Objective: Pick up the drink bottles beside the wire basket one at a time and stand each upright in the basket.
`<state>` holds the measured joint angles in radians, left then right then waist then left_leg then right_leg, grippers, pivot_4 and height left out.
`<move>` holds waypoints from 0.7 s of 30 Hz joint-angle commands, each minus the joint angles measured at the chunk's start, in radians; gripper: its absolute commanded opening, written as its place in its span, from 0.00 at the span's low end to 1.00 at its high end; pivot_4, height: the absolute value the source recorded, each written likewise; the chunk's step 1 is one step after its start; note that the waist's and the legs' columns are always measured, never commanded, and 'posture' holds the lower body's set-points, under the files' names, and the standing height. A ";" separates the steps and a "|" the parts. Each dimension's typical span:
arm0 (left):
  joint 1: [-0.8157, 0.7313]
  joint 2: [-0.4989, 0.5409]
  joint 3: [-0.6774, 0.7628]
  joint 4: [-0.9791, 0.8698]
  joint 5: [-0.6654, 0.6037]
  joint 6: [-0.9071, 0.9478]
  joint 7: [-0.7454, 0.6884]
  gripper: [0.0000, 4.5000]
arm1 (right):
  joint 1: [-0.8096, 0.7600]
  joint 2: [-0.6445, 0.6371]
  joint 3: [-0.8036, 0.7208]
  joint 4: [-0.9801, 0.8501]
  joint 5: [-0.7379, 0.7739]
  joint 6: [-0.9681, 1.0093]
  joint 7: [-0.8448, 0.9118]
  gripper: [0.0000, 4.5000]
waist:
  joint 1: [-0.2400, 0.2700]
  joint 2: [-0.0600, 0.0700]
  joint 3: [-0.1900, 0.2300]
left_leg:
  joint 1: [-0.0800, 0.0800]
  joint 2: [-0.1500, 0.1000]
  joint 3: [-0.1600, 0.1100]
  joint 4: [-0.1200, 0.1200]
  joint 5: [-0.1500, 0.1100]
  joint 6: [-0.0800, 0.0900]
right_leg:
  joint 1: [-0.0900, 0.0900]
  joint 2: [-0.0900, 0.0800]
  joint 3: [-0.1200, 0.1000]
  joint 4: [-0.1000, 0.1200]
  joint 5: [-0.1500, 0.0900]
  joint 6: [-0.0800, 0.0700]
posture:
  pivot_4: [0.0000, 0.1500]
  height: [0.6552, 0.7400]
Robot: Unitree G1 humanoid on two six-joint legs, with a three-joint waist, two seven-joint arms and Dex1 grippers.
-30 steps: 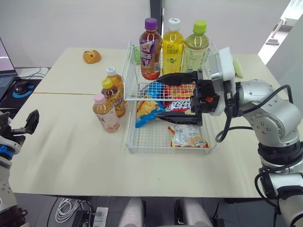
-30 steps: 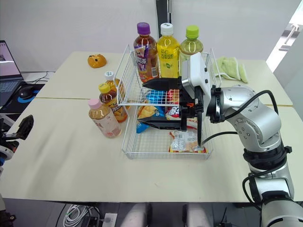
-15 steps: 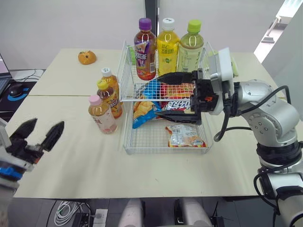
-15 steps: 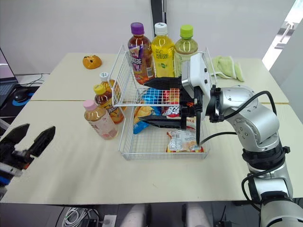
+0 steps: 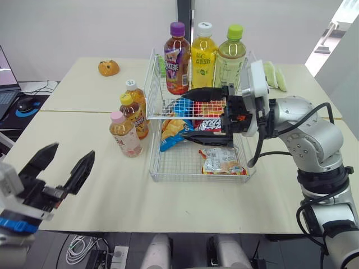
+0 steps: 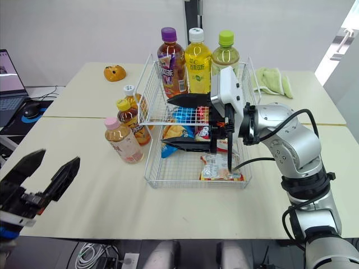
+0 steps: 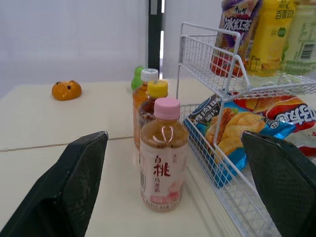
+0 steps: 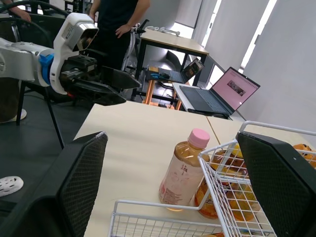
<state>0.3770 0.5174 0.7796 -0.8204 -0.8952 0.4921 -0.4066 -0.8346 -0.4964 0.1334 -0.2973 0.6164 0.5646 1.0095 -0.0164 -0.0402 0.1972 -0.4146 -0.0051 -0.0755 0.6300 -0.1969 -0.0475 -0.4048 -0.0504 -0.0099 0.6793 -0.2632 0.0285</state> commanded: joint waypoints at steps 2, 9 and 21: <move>-0.130 0.063 -0.101 0.101 0.066 0.022 0.074 0.99 | -0.018 -0.007 -0.024 -0.027 0.004 -0.013 0.004 1.00 | -0.001 0.000 0.000 | 0.000 0.000 0.000 0.000 0.000 0.000 | 0.000 0.001 0.000 0.000 0.000 0.000 | 1.00 1.00; -0.332 0.117 -0.266 0.248 0.183 0.010 0.056 0.99 | -0.016 -0.022 -0.038 -0.047 0.009 0.002 -0.012 1.00 | -0.001 0.000 0.000 | 0.000 0.000 0.000 0.000 0.000 0.000 | 0.000 0.001 0.000 0.000 0.000 0.000 | 1.00 1.00; -0.549 0.111 -0.443 0.422 0.311 0.009 0.026 0.99 | -0.001 -0.052 -0.066 -0.103 0.024 0.038 -0.041 1.00 | -0.002 0.000 0.000 | 0.000 0.000 -0.001 -0.001 0.000 0.000 | 0.000 0.001 0.000 0.000 0.000 0.000 | 1.00 1.00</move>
<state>-0.1514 0.6243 0.3383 -0.4020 -0.6051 0.5189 -0.3754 -0.8320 -0.5401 0.1004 -0.3582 0.6209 0.6012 0.9794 -0.0186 -0.0402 0.1973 -0.4149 -0.0048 -0.0764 0.6293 -0.1969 -0.0475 -0.4053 -0.0494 -0.0103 0.6795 -0.2630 0.0288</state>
